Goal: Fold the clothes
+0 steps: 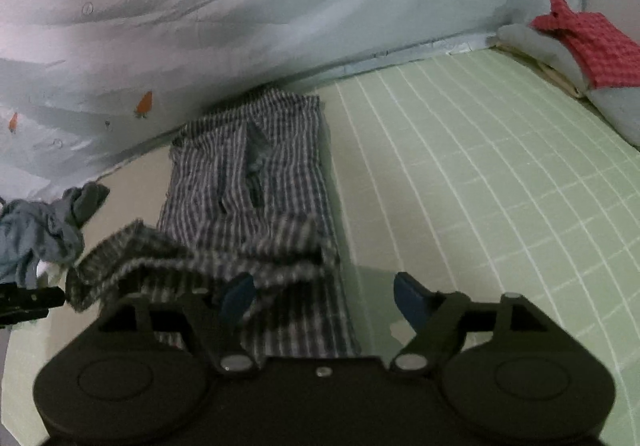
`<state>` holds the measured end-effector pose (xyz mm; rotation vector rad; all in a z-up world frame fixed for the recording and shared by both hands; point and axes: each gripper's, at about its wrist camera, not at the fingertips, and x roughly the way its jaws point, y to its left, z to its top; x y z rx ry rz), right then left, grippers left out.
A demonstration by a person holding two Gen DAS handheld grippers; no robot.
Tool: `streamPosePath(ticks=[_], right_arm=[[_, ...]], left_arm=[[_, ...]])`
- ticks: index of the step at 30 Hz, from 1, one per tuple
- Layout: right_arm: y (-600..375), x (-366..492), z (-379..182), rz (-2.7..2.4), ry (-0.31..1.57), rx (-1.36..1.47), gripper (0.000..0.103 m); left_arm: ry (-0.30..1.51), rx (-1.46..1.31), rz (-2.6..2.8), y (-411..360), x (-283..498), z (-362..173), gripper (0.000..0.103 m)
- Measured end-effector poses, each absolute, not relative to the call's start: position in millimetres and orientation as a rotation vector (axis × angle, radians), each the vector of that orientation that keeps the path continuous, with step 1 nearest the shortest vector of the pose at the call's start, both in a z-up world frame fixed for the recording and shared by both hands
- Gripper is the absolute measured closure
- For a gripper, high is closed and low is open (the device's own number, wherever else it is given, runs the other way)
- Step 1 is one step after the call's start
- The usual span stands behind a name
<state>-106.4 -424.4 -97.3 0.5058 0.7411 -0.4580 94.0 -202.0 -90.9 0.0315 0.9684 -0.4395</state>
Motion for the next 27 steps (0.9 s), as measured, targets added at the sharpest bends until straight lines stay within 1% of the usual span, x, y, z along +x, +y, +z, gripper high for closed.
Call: streamPosePath(ticks=[4, 9, 15, 18, 23, 25, 27], right_arm=[[-414.5, -109.1, -99.2, -0.428, 0.779, 0.481, 0.021], [-404.0, -101.9, -107.6, -0.348, 0.845, 0.457, 0.018], [-401.6, -78.9, -125.4, -0.316, 0.928, 0.429, 0.017], [-405.0, -67.4, -129.7, -0.314, 0.938, 0.420, 0.013], [-422.1, -40.6, -130.4, -0.324, 0.917, 0.397, 0.013], [-432.6, -26.0, -130.4, -0.330, 0.910, 0.392, 0.013], [-442.9, -11.9, -130.6, -0.334, 0.906, 0.389, 0.013]], left_arm=[[1.015, 0.033, -0.441, -196.5, 83.2, -101.2, 0.039], [1.059, 0.057, -0.481, -201.0, 76.2, -110.2, 0.031], [1.134, 0.138, -0.536, -226.3, 79.8, -132.4, 0.030], [1.145, 0.170, -0.551, -238.8, 89.3, -139.4, 0.030], [1.125, 0.180, -0.555, -256.8, 119.4, -142.6, 0.029], [1.120, 0.169, -0.559, -263.3, 134.7, -143.9, 0.027], [1.119, 0.156, -0.570, -271.2, 151.3, -148.0, 0.023]])
